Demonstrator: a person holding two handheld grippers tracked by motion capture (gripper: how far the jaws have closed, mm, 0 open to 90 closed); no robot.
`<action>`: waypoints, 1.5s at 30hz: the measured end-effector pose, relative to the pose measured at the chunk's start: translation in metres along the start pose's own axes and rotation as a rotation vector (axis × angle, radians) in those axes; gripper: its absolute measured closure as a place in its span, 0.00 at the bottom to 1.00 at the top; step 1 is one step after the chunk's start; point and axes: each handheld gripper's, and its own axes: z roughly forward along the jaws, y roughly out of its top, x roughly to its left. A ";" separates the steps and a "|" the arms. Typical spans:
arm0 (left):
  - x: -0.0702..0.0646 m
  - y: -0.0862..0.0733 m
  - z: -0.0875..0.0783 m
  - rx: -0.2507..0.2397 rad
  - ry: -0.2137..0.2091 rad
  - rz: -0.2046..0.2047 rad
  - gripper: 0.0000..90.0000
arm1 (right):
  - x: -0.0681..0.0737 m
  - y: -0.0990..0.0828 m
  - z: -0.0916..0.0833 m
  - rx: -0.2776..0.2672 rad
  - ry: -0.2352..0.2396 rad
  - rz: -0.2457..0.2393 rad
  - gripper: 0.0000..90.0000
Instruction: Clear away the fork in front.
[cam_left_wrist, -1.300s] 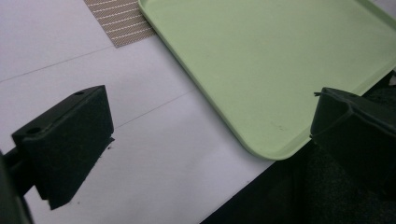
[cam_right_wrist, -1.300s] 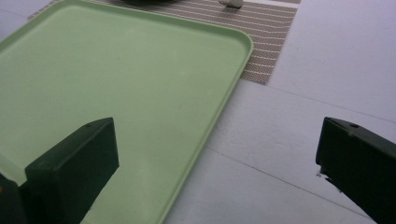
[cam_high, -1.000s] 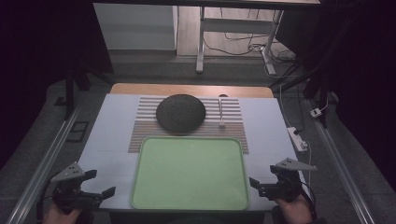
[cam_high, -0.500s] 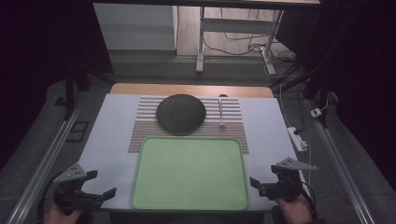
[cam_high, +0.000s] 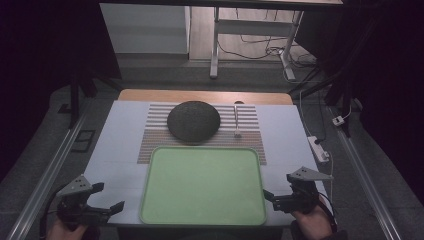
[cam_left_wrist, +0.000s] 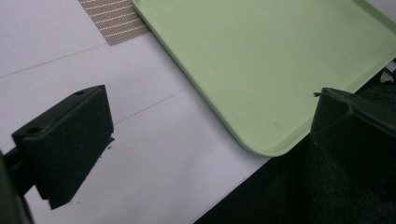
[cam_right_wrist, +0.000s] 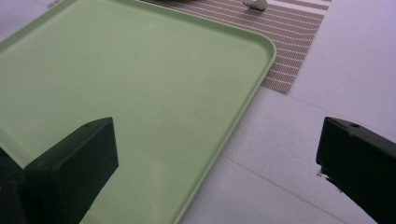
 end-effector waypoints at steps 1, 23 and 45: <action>0.000 0.000 0.000 0.000 0.000 0.000 0.00 | 0.000 0.001 0.001 0.000 0.004 -0.008 0.00; 0.001 0.000 0.000 -0.002 -0.011 -0.005 0.00 | 0.001 0.024 0.040 0.058 0.045 -0.083 0.00; 0.001 -0.001 0.000 -0.001 -0.009 -0.010 0.00 | 0.001 0.052 0.099 0.168 -0.051 -0.218 0.00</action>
